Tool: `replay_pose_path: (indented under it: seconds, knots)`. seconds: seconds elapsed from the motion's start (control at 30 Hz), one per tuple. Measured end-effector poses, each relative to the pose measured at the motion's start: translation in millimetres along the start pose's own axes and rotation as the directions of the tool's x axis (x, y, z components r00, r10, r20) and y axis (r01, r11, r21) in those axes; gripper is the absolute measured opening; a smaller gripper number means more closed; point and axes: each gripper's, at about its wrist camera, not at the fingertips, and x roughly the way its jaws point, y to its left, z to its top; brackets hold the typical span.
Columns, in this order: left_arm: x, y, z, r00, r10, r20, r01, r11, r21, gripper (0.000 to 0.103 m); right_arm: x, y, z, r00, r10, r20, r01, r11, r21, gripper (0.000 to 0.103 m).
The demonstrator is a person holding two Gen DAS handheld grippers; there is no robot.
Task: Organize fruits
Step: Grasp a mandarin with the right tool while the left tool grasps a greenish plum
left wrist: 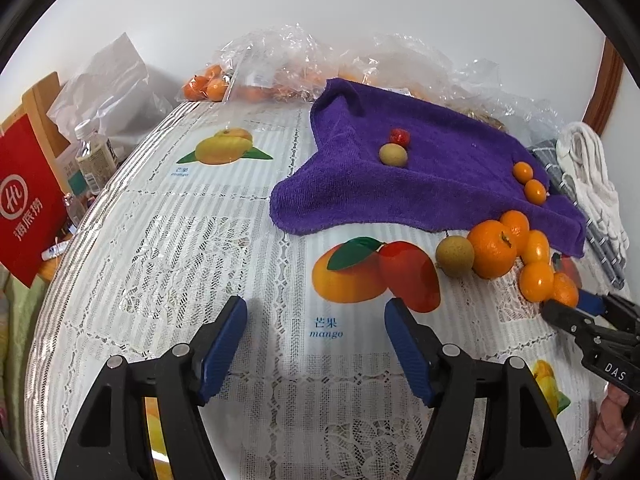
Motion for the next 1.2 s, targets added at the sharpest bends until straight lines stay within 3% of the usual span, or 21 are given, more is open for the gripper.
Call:
replay_pose_path:
  seconds: [0.1,0.23,0.47,0.67,0.83,0.9,1.03,1.2]
  knots:
    - [-3,-2,0,1.0,-0.023,0.009,0.023,1.0,0.018,0.067,-1,2,0,1.0,0.004,0.007,-0.004,1.0,-0.022,0.041]
    - [-10,-17,1,0.994,-0.107,0.006,0.106,0.992,0.064,0.065,-7,-6,-1,1.0,0.002,0.012,-0.002,1.0,-0.006,0.041]
    - [-3,-58,11,0.986,-0.164,-0.013,0.164,0.968,0.19,0.064,-25,-37,-1,0.999,-0.032,0.043,0.029,0.998,0.056,0.041]
    - [13,-70,19,0.985,-0.167,-0.039,0.172,0.963,0.206,0.051,-41,-61,-1,0.997,-0.059,0.056,0.053,0.994,0.092,0.041]
    - [20,-80,21,0.991,-0.129,-0.041,0.135,0.955,0.265,0.051,-43,-70,-1,0.996,-0.071,0.056,0.065,0.993,0.1,0.041]
    - [23,-80,22,0.992,-0.121,-0.039,0.127,0.956,0.263,0.04,-43,-72,-1,0.996,-0.072,0.054,0.066,0.992,0.104,0.041]
    - [25,-81,24,0.989,-0.142,-0.044,0.149,0.953,0.265,0.027,-40,-73,-1,0.996,-0.071,0.046,0.065,0.991,0.116,0.041]
    - [22,-73,26,0.989,-0.139,-0.039,0.145,0.96,0.241,0.027,-40,-69,1,0.996,-0.082,0.032,0.078,0.991,0.112,0.041]
